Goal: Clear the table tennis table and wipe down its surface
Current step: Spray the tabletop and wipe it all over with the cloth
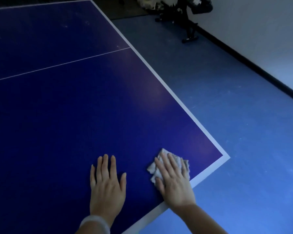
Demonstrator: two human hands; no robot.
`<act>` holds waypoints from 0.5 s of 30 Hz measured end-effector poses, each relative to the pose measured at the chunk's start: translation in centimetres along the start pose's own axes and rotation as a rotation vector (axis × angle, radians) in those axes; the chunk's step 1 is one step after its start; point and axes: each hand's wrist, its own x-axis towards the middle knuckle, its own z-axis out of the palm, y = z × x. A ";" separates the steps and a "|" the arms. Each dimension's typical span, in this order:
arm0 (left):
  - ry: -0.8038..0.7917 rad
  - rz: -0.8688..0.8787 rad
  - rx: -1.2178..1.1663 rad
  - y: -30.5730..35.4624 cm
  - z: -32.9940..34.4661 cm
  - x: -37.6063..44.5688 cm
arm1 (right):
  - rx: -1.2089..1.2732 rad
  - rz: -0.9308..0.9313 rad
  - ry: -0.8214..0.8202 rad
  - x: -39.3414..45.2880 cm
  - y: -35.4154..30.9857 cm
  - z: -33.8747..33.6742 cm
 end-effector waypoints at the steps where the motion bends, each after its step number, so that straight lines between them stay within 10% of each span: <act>1: -0.001 0.005 0.002 0.0 0.0 0.0 | -0.029 0.057 0.020 0.3 1.7 -0.2; 6: 0.023 0.008 0.001 0.0 0.0 0.1 | 0.116 0.612 0.073 1.4 6.4 -1.6; 15: 0.061 -0.035 -0.025 0.5 -0.3 0.3 | 0.024 0.057 -0.051 -1.2 8.8 -1.8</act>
